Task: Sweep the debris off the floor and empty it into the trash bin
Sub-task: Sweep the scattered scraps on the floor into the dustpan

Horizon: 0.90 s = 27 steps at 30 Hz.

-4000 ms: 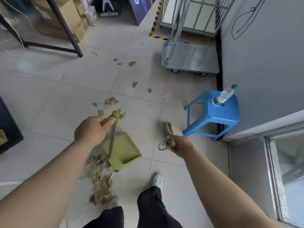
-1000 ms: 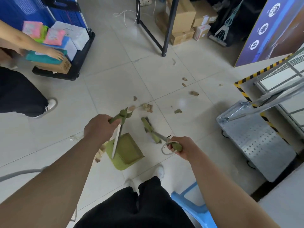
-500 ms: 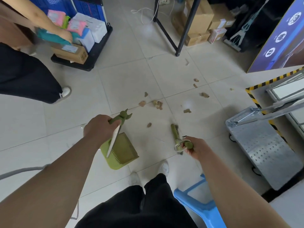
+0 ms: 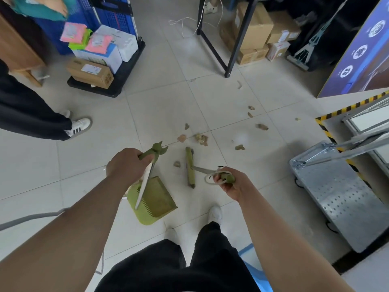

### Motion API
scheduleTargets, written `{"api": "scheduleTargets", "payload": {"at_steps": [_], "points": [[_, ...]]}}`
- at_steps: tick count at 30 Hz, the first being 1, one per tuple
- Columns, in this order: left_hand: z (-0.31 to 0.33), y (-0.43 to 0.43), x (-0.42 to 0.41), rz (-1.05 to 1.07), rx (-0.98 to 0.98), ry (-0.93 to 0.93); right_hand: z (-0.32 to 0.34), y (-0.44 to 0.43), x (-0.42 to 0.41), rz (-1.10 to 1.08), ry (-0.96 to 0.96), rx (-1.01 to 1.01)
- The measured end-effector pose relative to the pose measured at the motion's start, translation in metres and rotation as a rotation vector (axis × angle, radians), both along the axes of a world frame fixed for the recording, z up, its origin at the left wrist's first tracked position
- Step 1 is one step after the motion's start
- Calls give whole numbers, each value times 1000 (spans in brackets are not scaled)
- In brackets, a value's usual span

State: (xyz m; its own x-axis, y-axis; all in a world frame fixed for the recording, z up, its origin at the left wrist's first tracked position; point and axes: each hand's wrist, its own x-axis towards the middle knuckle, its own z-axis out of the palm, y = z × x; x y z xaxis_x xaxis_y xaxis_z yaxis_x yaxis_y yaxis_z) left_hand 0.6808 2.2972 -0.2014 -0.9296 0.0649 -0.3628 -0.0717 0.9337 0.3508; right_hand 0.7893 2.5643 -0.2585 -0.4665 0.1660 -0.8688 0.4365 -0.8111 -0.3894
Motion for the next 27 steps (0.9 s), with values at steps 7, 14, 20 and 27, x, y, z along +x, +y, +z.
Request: {"api": "scheduleTargets", "payload": {"at_steps": [7,14,20,27], "points": [[0,76,-32,-31,28,-12,4,107,-4,-98,0,139],[-10,185,-66,-33,37,-13,-6,254,-40,-119,-101,242],[-14,257,-91,-2,47,-8,-18,333,-86,18,-197,250],[-12,304,-116,42,1,4,-19,322,-131,253,-76,160]]}}
